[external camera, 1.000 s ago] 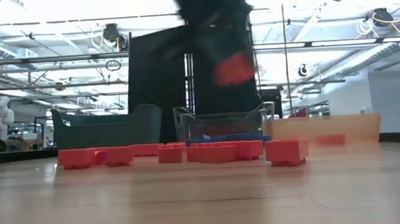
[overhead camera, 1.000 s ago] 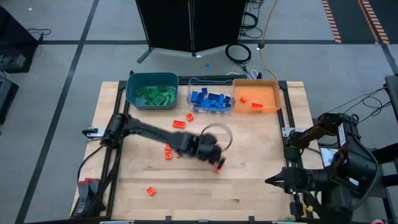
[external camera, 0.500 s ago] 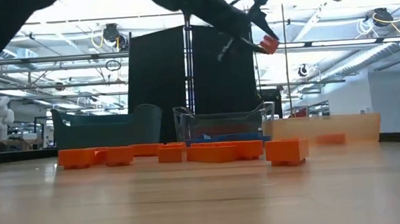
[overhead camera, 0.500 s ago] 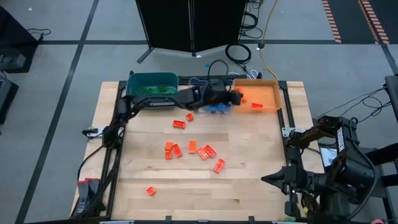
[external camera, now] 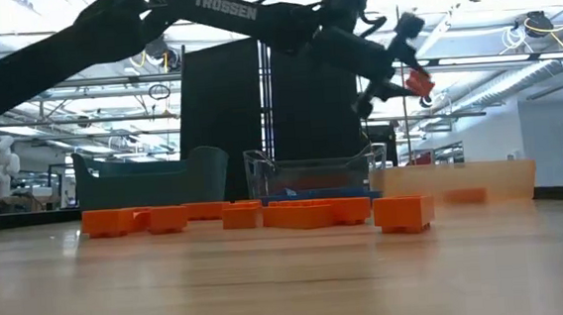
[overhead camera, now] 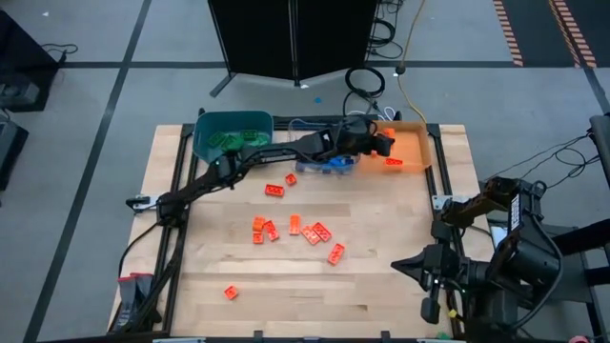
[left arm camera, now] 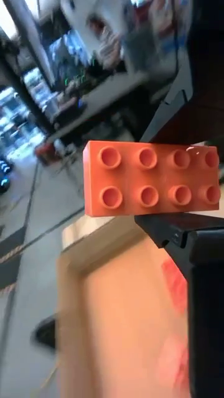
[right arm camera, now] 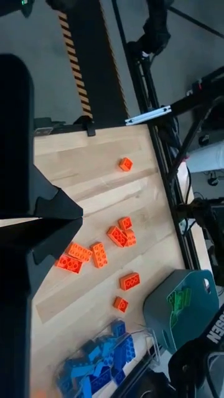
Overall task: Sort blocks
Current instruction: Put the orange game piece into the orange transparent bin
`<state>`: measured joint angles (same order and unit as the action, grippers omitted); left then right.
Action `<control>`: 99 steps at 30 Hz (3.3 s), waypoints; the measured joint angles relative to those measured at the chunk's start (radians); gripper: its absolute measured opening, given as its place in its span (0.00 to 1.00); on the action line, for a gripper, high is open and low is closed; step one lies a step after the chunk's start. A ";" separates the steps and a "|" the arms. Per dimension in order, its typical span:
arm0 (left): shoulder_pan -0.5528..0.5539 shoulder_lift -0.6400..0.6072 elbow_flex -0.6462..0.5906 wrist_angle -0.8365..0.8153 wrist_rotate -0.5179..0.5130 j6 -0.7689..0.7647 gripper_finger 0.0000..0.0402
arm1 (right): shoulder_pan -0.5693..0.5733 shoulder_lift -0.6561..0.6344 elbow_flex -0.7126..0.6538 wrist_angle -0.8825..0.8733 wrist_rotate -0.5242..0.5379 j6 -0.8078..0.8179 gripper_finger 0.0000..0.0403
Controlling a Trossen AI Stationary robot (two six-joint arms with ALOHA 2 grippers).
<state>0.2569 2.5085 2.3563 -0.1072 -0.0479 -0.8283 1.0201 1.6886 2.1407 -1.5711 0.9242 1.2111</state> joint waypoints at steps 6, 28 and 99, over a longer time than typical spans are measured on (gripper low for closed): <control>0.009 -0.017 -0.017 -0.049 -0.173 0.125 0.35 | -0.006 0.000 0.000 0.000 -0.007 -0.083 0.00; 0.019 0.094 -0.018 -0.071 -0.143 0.206 0.35 | -0.006 0.000 0.000 0.000 -0.010 -0.151 0.00; -0.470 -0.224 -0.372 -0.677 -0.070 0.243 0.65 | -0.004 -0.001 0.000 0.001 -0.061 -0.154 0.00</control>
<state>-0.2127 2.2848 1.9839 -0.7840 -0.1179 -0.5855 1.0164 1.6875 2.1403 -1.5703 0.8635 1.0573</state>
